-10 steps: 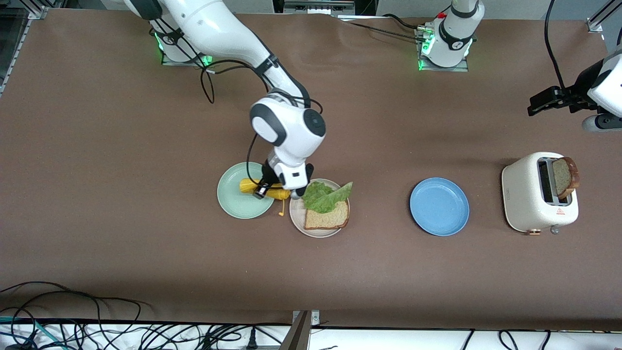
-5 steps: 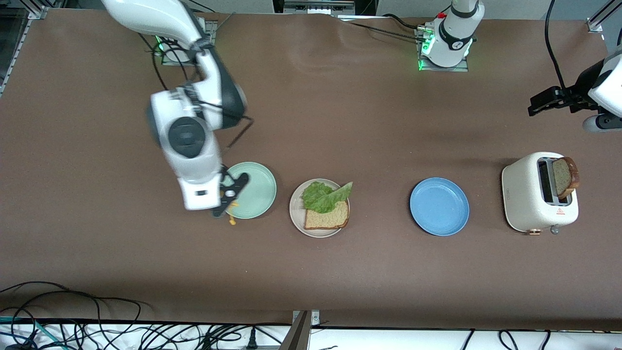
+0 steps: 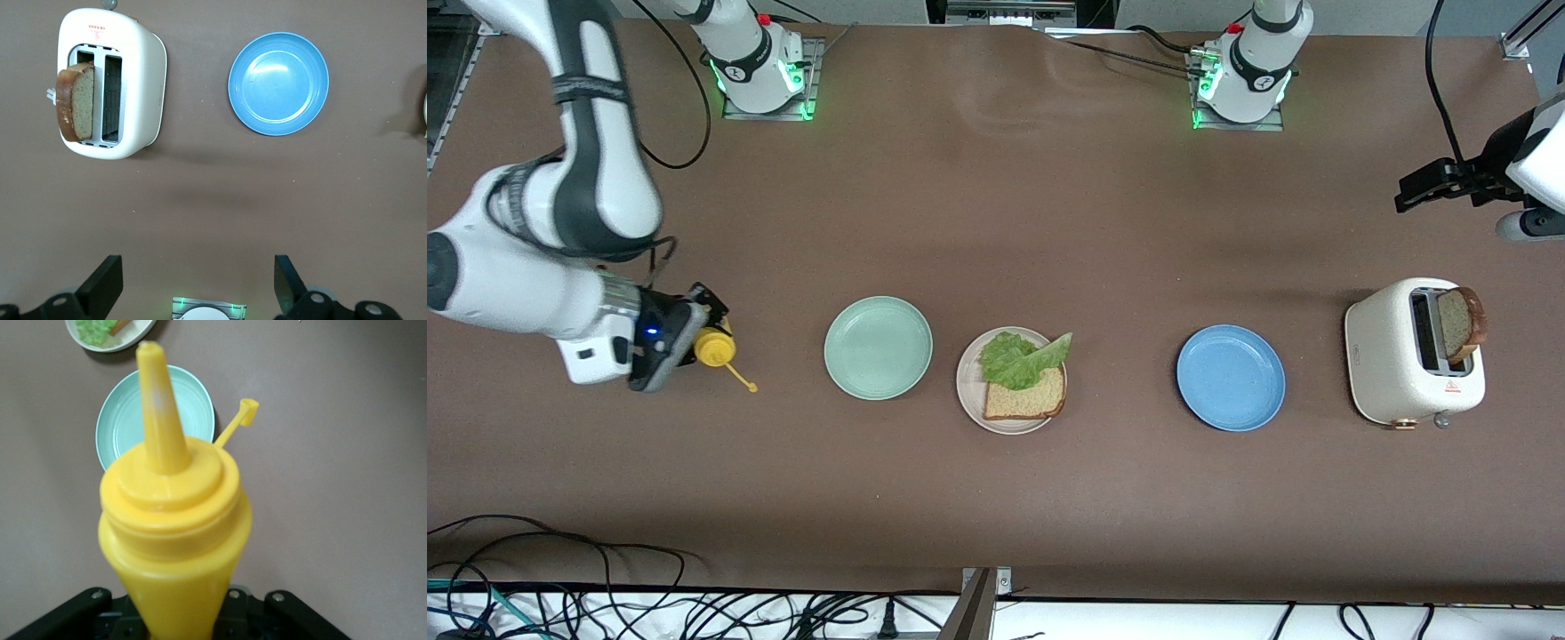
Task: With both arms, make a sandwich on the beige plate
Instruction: 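Carry the mustard bottle back to its spot with the right gripper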
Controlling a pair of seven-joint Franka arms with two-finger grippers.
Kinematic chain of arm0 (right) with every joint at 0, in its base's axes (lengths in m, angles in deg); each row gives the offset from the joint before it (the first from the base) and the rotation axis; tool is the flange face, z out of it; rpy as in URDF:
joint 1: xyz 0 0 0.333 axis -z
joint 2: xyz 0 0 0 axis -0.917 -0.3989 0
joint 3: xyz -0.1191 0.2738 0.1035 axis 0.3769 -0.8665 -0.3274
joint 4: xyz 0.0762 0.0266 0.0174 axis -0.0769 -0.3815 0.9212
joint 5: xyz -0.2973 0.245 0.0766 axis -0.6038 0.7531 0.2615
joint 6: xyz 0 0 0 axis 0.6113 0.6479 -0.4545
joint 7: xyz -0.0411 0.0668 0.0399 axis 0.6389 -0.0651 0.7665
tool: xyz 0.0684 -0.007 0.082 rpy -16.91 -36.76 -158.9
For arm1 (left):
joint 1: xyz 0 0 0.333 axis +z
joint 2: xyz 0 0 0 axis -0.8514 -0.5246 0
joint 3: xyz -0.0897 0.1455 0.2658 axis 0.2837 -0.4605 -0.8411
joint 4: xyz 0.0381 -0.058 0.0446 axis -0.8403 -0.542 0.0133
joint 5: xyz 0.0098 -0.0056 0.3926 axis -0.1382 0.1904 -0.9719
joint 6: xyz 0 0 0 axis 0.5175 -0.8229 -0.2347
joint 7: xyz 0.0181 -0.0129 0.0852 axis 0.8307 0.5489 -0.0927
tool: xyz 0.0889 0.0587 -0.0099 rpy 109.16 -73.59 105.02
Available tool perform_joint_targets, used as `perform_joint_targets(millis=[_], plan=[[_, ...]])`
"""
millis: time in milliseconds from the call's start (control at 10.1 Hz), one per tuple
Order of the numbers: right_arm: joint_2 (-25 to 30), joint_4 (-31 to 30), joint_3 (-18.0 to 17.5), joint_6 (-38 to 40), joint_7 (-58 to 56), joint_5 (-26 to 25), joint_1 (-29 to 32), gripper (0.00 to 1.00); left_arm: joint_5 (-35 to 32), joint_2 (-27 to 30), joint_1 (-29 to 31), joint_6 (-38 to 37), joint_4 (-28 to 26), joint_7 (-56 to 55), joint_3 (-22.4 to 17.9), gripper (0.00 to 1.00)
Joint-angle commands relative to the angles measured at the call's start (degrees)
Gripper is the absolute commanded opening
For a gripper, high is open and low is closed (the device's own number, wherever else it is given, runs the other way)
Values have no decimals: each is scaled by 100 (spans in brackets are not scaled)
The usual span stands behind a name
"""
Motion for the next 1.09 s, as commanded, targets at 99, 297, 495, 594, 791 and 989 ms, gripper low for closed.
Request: perform_joint_targets(millis=[99, 297, 495, 594, 791, 989], plan=[[239, -1129, -236, -205, -2181, 1484, 869, 0, -216, -3, 5, -81, 60, -55, 26, 100], [196, -1605, -237, -241, -3641, 2242, 1125, 0, -216, 14, 14, -98, 77, -47, -18, 100], [196, -2027, -228, -241, -4654, 2707, 1266, 0, -216, 41, 83, -98, 113, -20, -150, 100], [169, -2203, -219, -258, -5076, 2876, 1293, 0, -216, 41, 232, -98, 269, -11, -150, 100], [125, -2476, -193, -538, -5745, 2921, 1354, 0, -216, 49, 347, -98, 350, 24, -150, 100], [46, -2625, -193, -601, -6151, 3069, 1381, 0, -207, 50, 348, -98, 446, 15, -150, 100]])
